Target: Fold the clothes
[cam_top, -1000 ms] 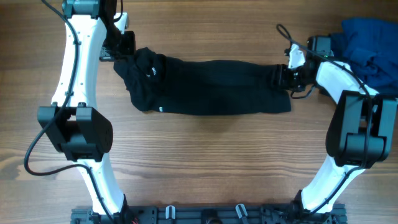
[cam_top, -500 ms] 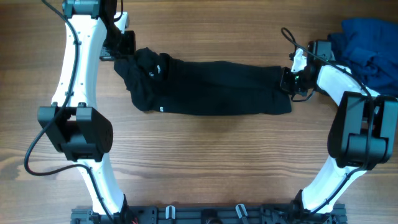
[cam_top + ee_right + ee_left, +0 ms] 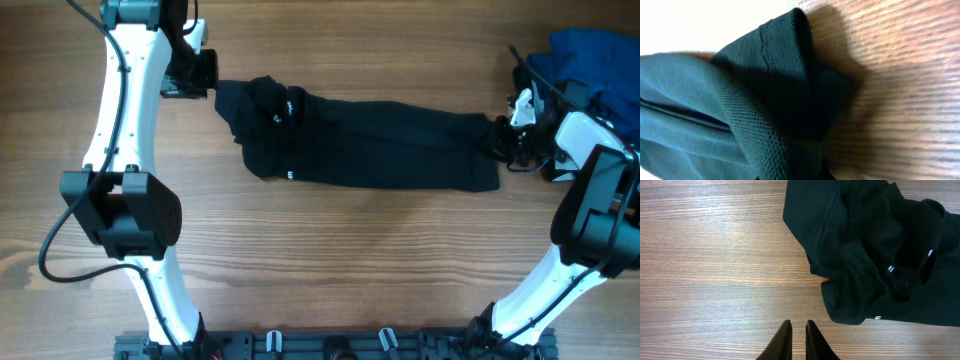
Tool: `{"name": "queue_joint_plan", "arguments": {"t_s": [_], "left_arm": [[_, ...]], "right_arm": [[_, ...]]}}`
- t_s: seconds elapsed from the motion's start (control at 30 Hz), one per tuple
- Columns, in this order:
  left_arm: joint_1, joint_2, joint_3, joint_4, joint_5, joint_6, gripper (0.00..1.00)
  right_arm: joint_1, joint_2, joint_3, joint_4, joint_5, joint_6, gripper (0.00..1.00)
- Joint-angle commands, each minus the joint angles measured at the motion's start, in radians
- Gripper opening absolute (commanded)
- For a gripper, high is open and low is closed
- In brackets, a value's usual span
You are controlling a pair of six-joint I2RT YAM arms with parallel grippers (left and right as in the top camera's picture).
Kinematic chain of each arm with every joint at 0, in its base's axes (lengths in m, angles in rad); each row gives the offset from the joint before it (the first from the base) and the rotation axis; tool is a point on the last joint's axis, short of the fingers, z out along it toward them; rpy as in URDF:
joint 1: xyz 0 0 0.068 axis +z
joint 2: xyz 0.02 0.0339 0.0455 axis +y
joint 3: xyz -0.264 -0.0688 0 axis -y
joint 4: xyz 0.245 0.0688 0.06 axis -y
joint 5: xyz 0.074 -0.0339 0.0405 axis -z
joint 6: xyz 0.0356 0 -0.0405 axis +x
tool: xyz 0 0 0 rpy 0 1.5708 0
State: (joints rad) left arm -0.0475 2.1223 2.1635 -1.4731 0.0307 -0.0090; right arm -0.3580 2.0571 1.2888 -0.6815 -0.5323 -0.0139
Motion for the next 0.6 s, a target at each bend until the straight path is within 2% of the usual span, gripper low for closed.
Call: {"name": "queue_joint_plan", "arguments": {"t_s": [0.0,0.2,0.43,0.57], "left_arm": [[0.001,-0.002,0.001,0.004,-0.006,0.001,0.11],[0.001,-0.002,0.001,0.004,-0.006,0.001,0.11],[0.001,-0.002,0.001,0.018,-0.006,0.001,0.11],[0.001,-0.002,0.001,0.022,-0.005,0.0,0.1]], "right_arm": [[0.025,0.026,0.07,-0.085,-0.078,-0.09,0.04],[0.076,-0.05,0.105,-0.152,-0.202,-0.084,0.04],[0.179,-0.154,0.105,-0.161,-0.18,0.009,0.04],[0.265,-0.174,0.105,-0.133,-0.087,0.122,0.04]]}}
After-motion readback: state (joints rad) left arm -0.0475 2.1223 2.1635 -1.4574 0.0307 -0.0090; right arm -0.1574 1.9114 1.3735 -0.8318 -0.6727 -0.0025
